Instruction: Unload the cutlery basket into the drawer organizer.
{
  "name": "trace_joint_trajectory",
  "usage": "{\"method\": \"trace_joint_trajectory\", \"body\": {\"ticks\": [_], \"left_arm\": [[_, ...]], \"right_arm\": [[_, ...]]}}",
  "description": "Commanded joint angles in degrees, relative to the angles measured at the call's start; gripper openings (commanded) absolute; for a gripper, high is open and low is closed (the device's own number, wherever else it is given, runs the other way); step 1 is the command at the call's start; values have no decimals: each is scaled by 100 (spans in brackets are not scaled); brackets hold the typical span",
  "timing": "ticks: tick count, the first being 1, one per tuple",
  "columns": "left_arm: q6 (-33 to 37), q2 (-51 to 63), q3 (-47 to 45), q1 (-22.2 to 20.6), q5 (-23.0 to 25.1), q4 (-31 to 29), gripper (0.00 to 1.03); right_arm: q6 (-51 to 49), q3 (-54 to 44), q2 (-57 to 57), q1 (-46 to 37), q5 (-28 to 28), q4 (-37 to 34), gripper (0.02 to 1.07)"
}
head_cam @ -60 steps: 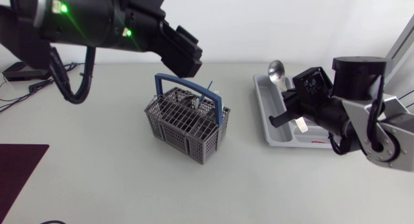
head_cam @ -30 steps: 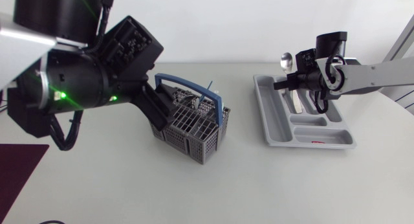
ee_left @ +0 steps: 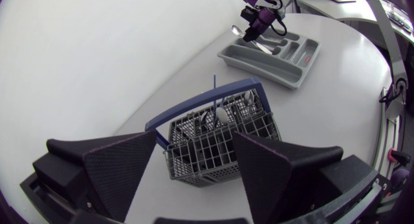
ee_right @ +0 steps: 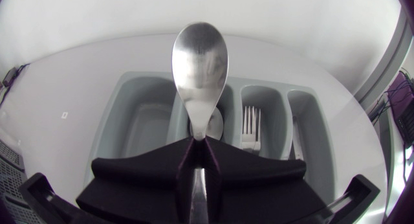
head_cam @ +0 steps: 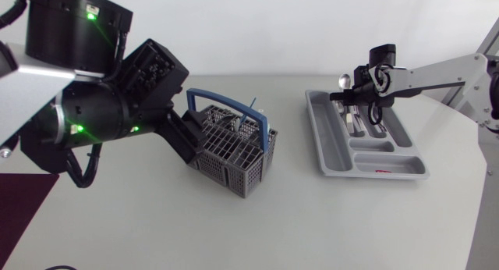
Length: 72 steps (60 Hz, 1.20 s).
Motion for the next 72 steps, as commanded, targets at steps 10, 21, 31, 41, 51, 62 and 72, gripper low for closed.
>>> {"method": "trace_joint_trajectory", "body": {"ticks": [10,21,31,41,51,62,72], "left_arm": [[-111,5,-286,331,501,208,97],[-286,295,-374,674,1028,463,97],[-427,558,-558,973,1477,717,97],[-532,989,-593,1184,1767,884,97],[-568,1376,-461,1219,1837,964,97],[-691,1850,-268,1263,1925,1087,97],[-735,2193,-224,1342,1995,1104,97]], "right_arm": [[261,504,544,1,-38,-241,21],[121,-103,-1,45,-38,-39,68],[-117,-1368,-1232,239,-29,506,84],[-275,-2528,-2427,581,-29,831,87],[-275,-3021,-3104,986,-47,787,88],[-240,-3161,-3499,1337,-64,506,88],[-257,-3240,-3622,1390,-64,409,88]]}}
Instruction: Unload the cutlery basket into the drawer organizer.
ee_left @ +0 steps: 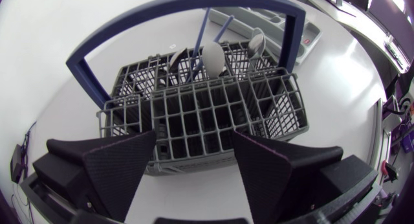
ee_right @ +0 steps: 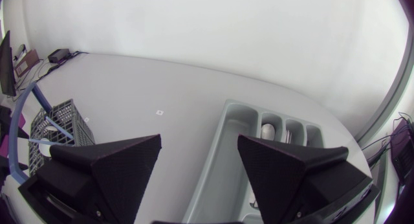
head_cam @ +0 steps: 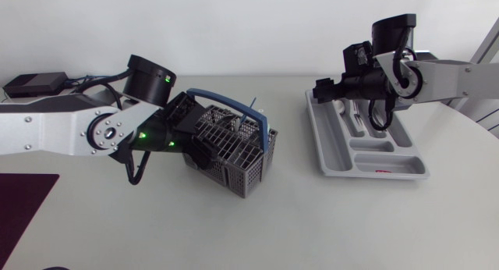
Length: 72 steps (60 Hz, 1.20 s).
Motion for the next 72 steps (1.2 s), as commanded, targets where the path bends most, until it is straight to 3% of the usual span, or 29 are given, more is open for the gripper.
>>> {"method": "trace_joint_trajectory", "body": {"ticks": [1,12,21,30,46,49,55,56,58,61,65,72], "left_arm": [[-142,266,150,125,102,57,97],[-195,441,264,301,322,-233,97],[-239,-341,281,380,665,-417,97],[-213,-1035,185,538,700,-743,97],[201,-657,-378,1452,691,-901,96],[253,-446,-378,1575,691,-883,89],[253,-112,-360,1681,718,-778,64],[244,-68,-351,1681,726,-778,60],[218,169,-281,1672,841,-760,40],[148,415,-176,1654,920,-707,22],[69,670,-26,1645,1122,-707,19],[-54,995,281,1645,1166,-602,18]], "right_arm": [[-63,-235,-125,39,-29,-133,88],[-72,-253,-169,136,-29,-159,88],[-54,-244,-248,259,-20,-221,88],[-63,-182,-108,417,-29,-309,88],[-19,73,402,769,-469,-643,88],[-19,116,472,821,-574,-713,87],[-10,160,543,857,-662,-766,70],[7,187,587,857,-741,-783,60],[7,239,648,857,-838,-827,46],[16,327,771,848,-952,-898,29],[43,468,964,848,-1189,-994,12],[69,784,1430,830,-1629,-1249,9]]}}
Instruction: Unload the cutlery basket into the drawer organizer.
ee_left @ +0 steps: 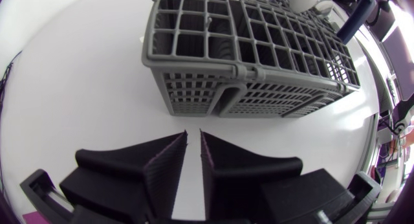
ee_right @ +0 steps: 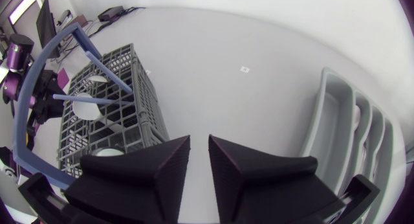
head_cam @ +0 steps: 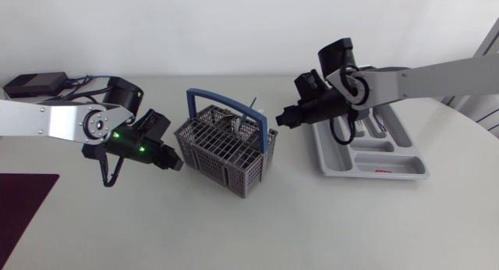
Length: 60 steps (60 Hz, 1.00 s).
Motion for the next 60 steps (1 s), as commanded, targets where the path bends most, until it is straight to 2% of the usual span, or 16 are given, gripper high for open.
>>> {"method": "trace_joint_trajectory", "body": {"ticks": [1,15,30,34,43,53,60], "left_arm": [[-179,222,347,8,95,183,18],[-399,907,1138,26,95,543,18],[-575,1760,2263,17,95,499,18],[-592,2199,2764,-88,148,332,19],[-592,2559,3292,-255,192,121,19],[-557,2349,3221,-71,192,-28,19],[-566,2252,3248,175,192,-28,19]], "right_arm": [[98,253,405,-3,-245,-229,9],[89,-318,-183,33,-905,-431,8],[98,-1241,-922,525,-949,-422,8],[106,-1460,-1098,832,-957,-448,8],[168,-1680,-1361,1202,-913,-440,8],[-61,-1706,-2117,498,-834,-589,8],[-254,-1346,-1686,33,-764,-554,8]]}}
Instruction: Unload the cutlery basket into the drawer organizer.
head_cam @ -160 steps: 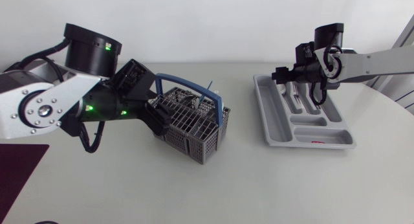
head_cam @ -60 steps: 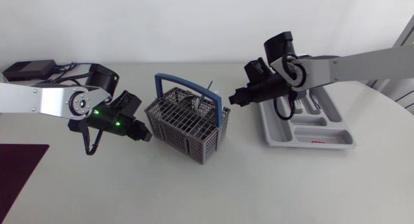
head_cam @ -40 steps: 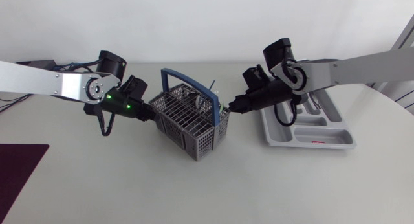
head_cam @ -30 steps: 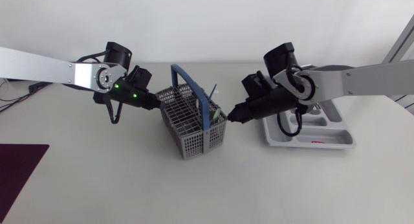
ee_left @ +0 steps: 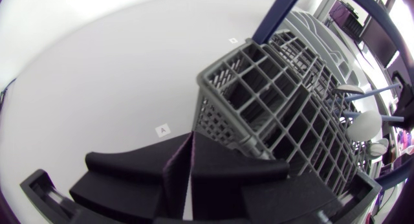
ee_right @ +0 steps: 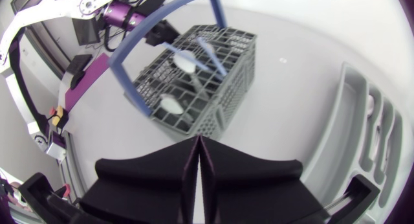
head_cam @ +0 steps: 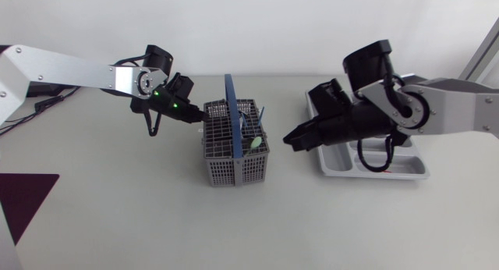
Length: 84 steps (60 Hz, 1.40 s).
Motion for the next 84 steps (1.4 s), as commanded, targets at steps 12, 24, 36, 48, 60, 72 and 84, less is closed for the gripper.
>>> {"method": "trace_joint_trajectory", "body": {"ticks": [12,24,36,48,60,72,84], "left_arm": [[-243,283,610,171,63,-153,19],[-296,458,803,-137,133,-153,19],[-322,538,856,-321,150,-197,19],[-208,212,531,-137,212,-250,19],[196,-754,-462,-22,282,-232,19],[363,-1378,-1086,-84,282,-180,19],[521,-1695,-1385,-58,282,-162,19]], "right_arm": [[-6,812,1432,-52,203,294,8],[143,716,1353,484,273,267,8],[275,390,1019,1117,273,267,8],[-68,-93,131,1047,458,355,10],[-1369,-471,-1,467,194,1199,52],[-2107,-691,316,423,-78,2341,52],[-2494,-647,544,590,27,2693,52]]}}
